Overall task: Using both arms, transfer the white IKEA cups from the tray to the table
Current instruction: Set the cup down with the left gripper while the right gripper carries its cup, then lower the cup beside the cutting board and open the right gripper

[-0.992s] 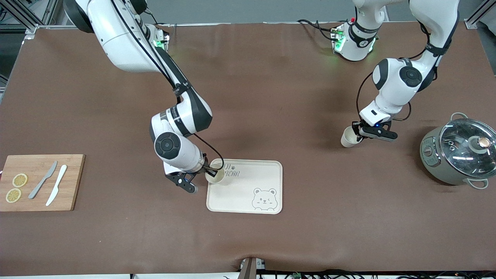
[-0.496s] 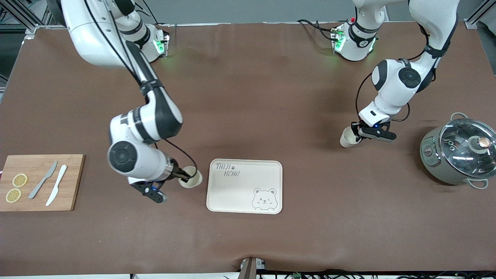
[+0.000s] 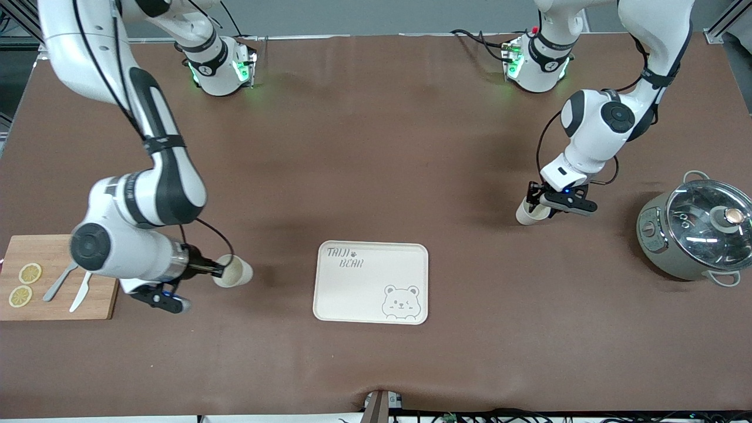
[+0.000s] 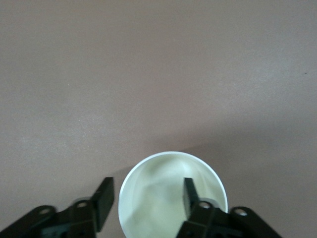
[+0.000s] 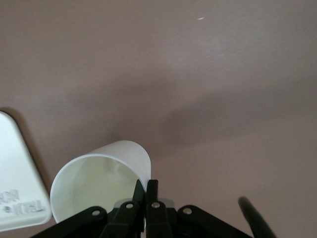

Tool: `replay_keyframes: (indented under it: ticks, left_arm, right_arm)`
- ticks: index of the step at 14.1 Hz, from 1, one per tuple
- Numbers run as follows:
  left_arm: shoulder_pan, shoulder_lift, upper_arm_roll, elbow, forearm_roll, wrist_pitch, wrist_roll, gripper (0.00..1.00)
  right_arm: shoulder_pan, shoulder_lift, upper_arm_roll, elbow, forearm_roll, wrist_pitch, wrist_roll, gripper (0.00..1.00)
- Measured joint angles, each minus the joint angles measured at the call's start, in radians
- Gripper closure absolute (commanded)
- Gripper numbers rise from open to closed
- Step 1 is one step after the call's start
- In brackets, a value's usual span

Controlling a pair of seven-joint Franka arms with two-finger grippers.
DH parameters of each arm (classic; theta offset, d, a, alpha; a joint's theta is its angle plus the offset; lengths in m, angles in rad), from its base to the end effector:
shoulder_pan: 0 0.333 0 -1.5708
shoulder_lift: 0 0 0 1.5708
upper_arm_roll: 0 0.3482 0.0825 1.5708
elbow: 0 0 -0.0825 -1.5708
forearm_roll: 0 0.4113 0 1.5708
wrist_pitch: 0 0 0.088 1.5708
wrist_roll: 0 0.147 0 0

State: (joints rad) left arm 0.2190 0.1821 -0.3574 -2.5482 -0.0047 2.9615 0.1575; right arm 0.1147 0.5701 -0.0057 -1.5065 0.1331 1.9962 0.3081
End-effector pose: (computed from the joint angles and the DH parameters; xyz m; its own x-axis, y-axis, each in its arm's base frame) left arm 0.4996 -0.0751 0.1995 0.9328 -0.2629 0.2466 -0.2778 -0.9603 0.0269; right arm 0.7276 0.0932 0.3016 0.9618 -0.2491 -0.1137 -0.2590 -0.9623 -0.0825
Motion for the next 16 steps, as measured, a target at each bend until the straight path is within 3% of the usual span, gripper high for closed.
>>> replay_keyframes:
  ticks: [3, 6, 10, 13, 16]
  left_arm:
    - [0.001, -0.001, 0.000, 0.005, 0.000, 0.000, 0.000, 0.18]
    - [0.011, -0.021, 0.000, 0.021, 0.000, -0.045, 0.000, 0.18]
    - [0.017, -0.120, -0.001, 0.126, -0.003, -0.322, 0.000, 0.16]
    - [0.015, -0.195, -0.005, 0.254, -0.043, -0.564, 0.001, 0.00]
    - [0.015, -0.223, -0.006, 0.377, -0.052, -0.735, 0.001, 0.00]
  right_arm:
    - [-0.091, -0.070, -0.001, -0.156, -0.009, 0.085, -0.198, 1.00]
    - [-0.163, -0.088, -0.003, -0.219, -0.081, 0.117, -0.283, 1.00]
    - [-0.234, -0.089, -0.003, -0.312, -0.094, 0.251, -0.399, 1.00]
    - [-0.268, -0.086, -0.003, -0.333, -0.094, 0.280, -0.434, 1.00]
    - [-0.275, -0.075, -0.003, -0.338, -0.094, 0.284, -0.434, 1.00]
